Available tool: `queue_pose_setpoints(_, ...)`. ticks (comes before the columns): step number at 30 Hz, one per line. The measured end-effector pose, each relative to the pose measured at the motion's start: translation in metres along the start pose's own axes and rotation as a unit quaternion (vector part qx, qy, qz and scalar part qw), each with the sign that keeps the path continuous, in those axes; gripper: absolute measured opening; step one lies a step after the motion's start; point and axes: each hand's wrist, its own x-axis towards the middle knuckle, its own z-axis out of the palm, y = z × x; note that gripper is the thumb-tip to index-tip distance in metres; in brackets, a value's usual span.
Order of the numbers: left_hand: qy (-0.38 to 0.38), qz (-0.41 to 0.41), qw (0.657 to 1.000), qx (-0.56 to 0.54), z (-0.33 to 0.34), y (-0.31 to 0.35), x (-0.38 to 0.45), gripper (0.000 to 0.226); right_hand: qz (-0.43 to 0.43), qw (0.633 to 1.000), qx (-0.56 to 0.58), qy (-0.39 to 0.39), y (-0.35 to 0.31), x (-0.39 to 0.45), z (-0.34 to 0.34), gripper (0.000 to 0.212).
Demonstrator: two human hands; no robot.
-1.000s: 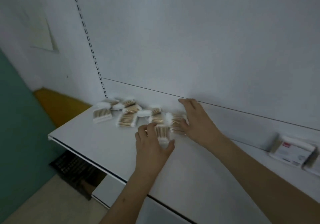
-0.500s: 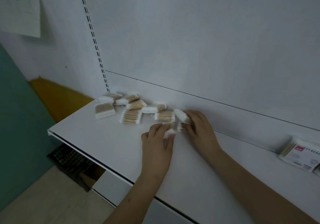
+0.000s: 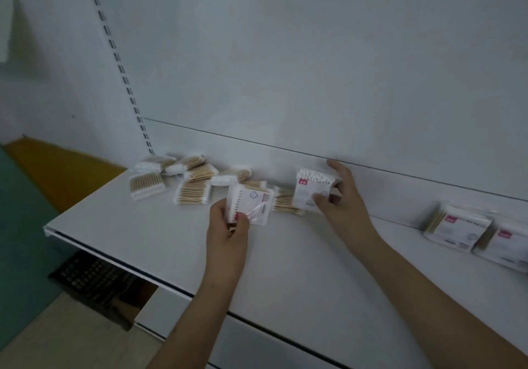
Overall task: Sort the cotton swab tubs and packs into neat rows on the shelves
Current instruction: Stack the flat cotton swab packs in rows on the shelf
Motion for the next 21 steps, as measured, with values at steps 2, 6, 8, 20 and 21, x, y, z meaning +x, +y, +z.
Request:
queue_pose_setpoints(2,-0.02,0.014,1.0,0.006,0.002,0.006,-0.004,0.026,0.008,0.999,0.041,-0.034,-0.003,-0.012,-0.017,0.06)
queue_pose_setpoints(6,-0.104,0.062,0.992,0.038,0.024,0.015,-0.01,0.026,0.018,0.998,0.052,-0.008,-0.01,-0.03,-0.049,0.023)
queue_pose_setpoints(8,-0.152,0.08,0.984,0.041,0.045,0.02,-0.014,0.028,0.025,0.998,0.038,0.038,-0.011,-0.04,-0.069,0.013)
queue_pose_setpoints(20,-0.355,0.243,0.899,0.077,0.182,0.059,-0.04,0.026,0.028,0.907,-0.4,0.127,-0.045,-0.108,-0.241,0.023)
queue_pose_setpoints(21,-0.358,0.263,0.892,0.087,0.196,0.061,-0.041,0.026,0.021,0.898,-0.418,0.134,-0.046,-0.108,-0.252,0.022)
